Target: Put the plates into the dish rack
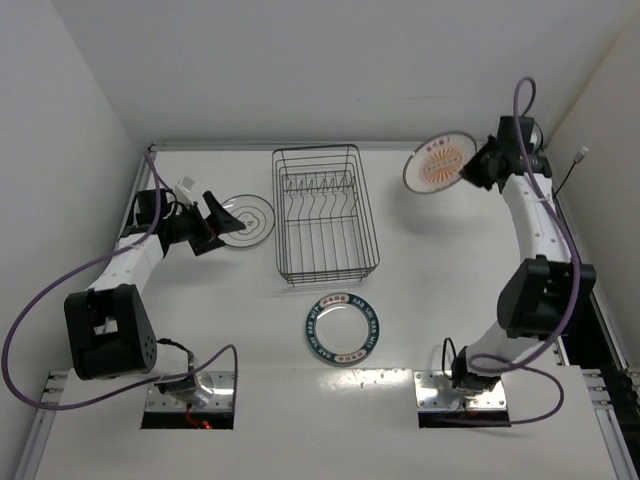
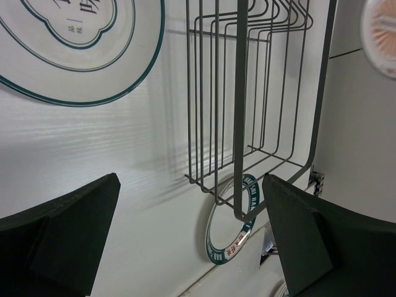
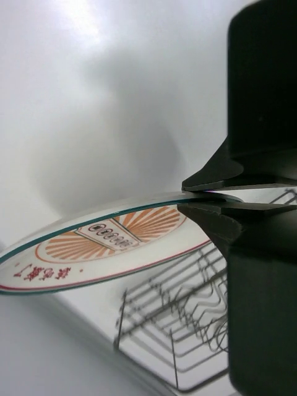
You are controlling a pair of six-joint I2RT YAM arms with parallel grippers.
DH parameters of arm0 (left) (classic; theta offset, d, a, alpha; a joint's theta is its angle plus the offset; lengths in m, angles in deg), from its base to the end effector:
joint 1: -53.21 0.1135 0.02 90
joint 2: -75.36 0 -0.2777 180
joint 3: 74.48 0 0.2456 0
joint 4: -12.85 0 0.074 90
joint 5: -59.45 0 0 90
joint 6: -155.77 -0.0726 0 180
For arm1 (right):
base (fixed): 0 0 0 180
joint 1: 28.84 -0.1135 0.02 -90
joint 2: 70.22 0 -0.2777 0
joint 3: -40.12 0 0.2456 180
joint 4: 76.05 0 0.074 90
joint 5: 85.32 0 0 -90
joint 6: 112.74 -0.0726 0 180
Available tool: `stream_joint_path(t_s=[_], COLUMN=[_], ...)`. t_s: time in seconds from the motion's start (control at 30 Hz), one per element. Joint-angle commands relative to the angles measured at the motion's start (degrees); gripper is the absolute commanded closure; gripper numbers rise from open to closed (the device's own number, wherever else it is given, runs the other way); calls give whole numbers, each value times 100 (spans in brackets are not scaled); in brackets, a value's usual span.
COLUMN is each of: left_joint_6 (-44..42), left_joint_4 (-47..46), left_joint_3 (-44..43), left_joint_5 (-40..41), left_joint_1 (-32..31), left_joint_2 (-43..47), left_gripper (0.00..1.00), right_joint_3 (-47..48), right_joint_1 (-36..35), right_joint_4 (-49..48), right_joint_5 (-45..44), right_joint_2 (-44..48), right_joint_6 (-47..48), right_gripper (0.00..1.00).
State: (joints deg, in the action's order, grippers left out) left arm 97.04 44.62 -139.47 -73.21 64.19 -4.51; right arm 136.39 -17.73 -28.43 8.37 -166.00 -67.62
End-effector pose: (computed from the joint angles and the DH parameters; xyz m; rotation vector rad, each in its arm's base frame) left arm 0.2999 0.0081 0.2312 -0.5007 2.2959 -1.0551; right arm 0.3867 -0.0712 0.2846 1.1092 2.1517 0.3506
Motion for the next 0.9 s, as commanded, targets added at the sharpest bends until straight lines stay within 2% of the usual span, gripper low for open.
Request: stream_joint_path(t_s=[0.0,0.17,0.2,0.4,0.47,0.73,0.87], left_joint_6=[-147,-147,-147,-200,-200,-305,-305], left_joint_4=[38,39,39,92,92,197,197], left_joint_3=[-153,-153,-153,-153,-153,-206,-206], left_joint_5=[-59,-59,-59,-59,-59,-6,-6], left_joint_1=[62,62,62,62,62,62,62], left_joint_2=[95,95,95,-10,-10,-10,-10], left_gripper=[0,0,0,0,0,0,0], right_joint_3=[1005,2137,2271,2597,2860,2905,3072], right_joint_1=[-757,-1681,-1839,-3245,-3396,-3844,-3959], right_joint_4=[89,535,598,518,677,642,731], right_joint_5=[-1034,-2202,-2205,-3907,-4181,-4972,-5044], right_joint_2=[508,79,-27,-465,-703,-1309,-1556], right_joint_6=[532,1173,1271,1974,2027,2027,2089], right_gripper=[100,100,100,100,100,100,100])
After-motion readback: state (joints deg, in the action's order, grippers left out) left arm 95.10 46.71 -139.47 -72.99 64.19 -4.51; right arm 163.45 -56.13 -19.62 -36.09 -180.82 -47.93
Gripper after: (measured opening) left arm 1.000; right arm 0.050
